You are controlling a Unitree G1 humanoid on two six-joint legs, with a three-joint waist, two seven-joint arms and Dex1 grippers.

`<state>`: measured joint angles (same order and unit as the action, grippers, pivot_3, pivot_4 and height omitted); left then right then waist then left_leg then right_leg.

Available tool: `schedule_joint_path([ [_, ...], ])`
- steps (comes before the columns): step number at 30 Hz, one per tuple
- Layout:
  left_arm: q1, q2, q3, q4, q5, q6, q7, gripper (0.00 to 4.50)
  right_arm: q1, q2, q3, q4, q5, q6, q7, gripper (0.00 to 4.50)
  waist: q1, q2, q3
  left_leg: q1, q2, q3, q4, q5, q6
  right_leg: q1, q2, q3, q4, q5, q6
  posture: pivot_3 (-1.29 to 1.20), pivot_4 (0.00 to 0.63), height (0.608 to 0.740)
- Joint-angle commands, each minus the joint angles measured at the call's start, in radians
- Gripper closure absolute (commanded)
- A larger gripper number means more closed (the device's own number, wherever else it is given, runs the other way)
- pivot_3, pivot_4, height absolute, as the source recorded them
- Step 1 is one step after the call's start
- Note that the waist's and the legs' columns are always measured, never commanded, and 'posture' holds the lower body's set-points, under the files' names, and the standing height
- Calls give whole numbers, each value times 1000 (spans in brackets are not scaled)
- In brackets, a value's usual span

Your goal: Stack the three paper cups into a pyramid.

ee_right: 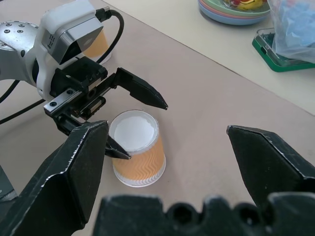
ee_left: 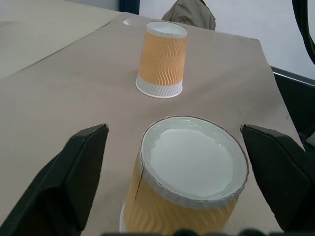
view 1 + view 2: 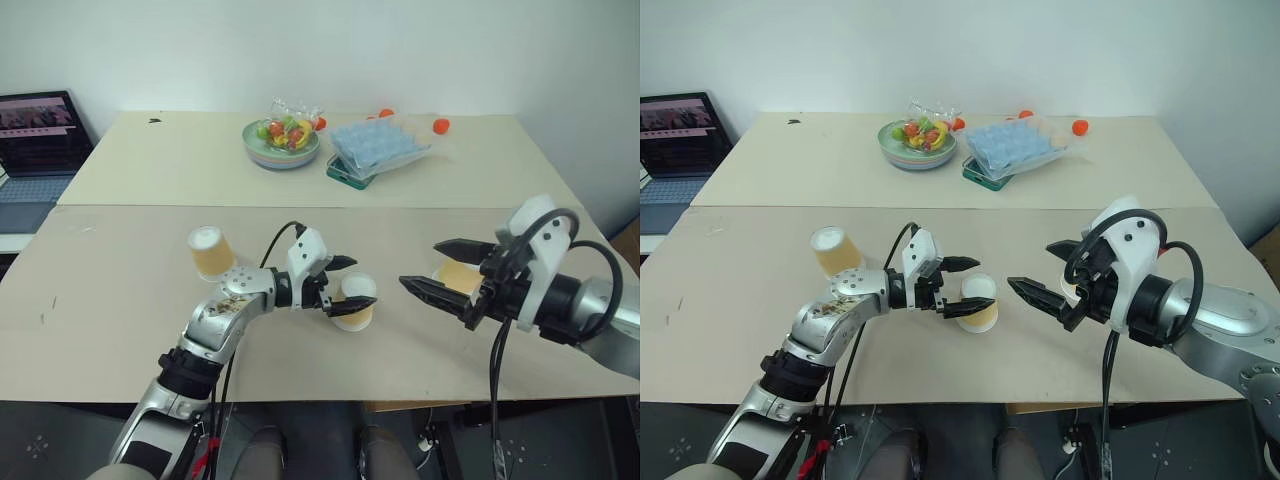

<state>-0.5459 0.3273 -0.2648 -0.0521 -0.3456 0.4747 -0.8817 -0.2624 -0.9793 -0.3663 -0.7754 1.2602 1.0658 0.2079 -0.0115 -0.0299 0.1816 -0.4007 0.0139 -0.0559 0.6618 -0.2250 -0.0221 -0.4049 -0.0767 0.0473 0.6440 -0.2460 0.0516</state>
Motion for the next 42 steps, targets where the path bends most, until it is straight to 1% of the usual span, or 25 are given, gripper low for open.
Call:
schedule_joint_path([
  [1, -28, -22, 20, -23, -3, -17, 15, 101, -19, -13, -9, -12, 2, -39, -2, 0, 0, 0, 0, 0, 0, 0, 0, 0, 0, 0, 0, 0, 0, 0, 0, 0, 150, 740],
  [6, -135, -75, 99, -60, -94, 98, 64, 101, -21, -17, 1, -4, -8, -46, 9, 0, 0, 0, 0, 0, 0, 0, 0, 0, 0, 0, 0, 0, 1, 0, 0, 0, 150, 740],
  [9, -260, -106, 176, -52, -149, 163, 122, 101, -29, -19, 14, 5, -22, -50, 23, 0, 0, 0, 0, 0, 0, 0, 0, 0, 0, 0, 0, 0, 0, 0, 0, 0, 150, 740],
  [11, -331, -110, 229, -37, -175, 193, 160, 101, -33, -20, 22, 9, -29, -52, 30, 0, 0, 0, 0, -1, 0, 0, 0, 0, 0, 0, 0, 0, 0, 0, 0, 0, 150, 740],
  [15, -408, -72, 304, -15, -199, 242, 212, 101, -42, -19, 36, 19, -44, -56, 49, 0, -8, 0, 0, -1, 0, 0, 0, 0, 1, 0, 0, 0, -1, 0, 0, 0, 150, 740],
  [18, -436, -11, 354, -2, -174, 280, 281, 101, -57, -14, 59, 30, -64, -59, 69, 0, -9, 0, 0, 0, 0, 0, 0, 0, 1, 0, 1, 0, 0, 0, 0, 0, 150, 740],
  [19, -438, 5, 352, -6, -158, 282, 298, 101, -58, -13, 61, 34, -68, -61, 77, 0, -8, 0, 0, 0, 0, 0, 0, 0, 1, 0, 0, 0, 0, 0, 0, 0, 150, 740],
  [21, -437, 65, 355, -34, -73, 282, 390, 101, -79, -9, 96, 53, -93, -67, 106, 0, -5, 0, 0, 0, 0, 0, 0, 0, 1, -1, 0, 0, 0, 0, 1, 0, 150, 740],
  [23, -437, 99, 362, -61, -34, 302, 454, 101, -94, -6, 124, 68, -116, -71, 130, 0, -5, 0, 0, 0, 0, 0, 0, 0, 1, -1, 0, 0, 0, 0, 1, 0, 150, 740],
  [26, -436, 102, 402, -106, -29, 369, 546, 101, -109, -8, 150, 86, -151, -77, 168, 0, -1, 0, 0, -1, 0, -1, 0, -1, 1, -1, 0, 0, -1, 0, 1, 0, 150, 740],
  [29, -363, 137, 473, -206, -16, 442, 626, 101, -137, 3, 190, 118, -191, -87, 214, 0, -1, -1, 0, -3, 0, -1, 0, 0, 1, -2, 0, -1, -1, 0, 1, 0, 150, 740],
  [31, -315, 145, 511, -255, -28, 477, 649, 101, -147, 11, 204, 132, -212, -93, 240, 0, -6, 0, 0, -3, 0, -1, 0, 0, 1, -3, 0, -1, -1, 0, 1, 0, 150, 740],
  [32, -257, 168, 520, -299, -26, 452, 631, 101, -152, 15, 218, 142, -225, -97, 257, 0, -7, 0, 0, -2, 0, -1, 0, 0, 1, -3, 0, 0, -1, 0, 1, 0, 150, 740],
  [35, -151, 163, 579, -387, -38, 404, 641, 101, -165, 21, 249, 164, -271, -109, 306, 0, -7, -1, 0, -1, 0, 0, 0, 0, 1, -3, 0, 0, 1, 0, 1, 0, 150, 740],
  [37, -25, 167, 602, -441, -14, 343, 637, 101, -187, 33, 272, 185, -296, -116, 333, 0, -3, -1, 1, -2, 0, -1, 0, 0, 1, -3, 0, 0, 1, 0, 1, 0, 150, 740],
  [42, 181, 159, 611, -485, 22, 245, 631, 101, -209, 51, 289, 207, -328, -116, 376, 0, 0, -1, 0, -1, 0, -1, 0, 0, 1, -2, 0, -1, 0, 0, 0, 0, 150, 740],
])
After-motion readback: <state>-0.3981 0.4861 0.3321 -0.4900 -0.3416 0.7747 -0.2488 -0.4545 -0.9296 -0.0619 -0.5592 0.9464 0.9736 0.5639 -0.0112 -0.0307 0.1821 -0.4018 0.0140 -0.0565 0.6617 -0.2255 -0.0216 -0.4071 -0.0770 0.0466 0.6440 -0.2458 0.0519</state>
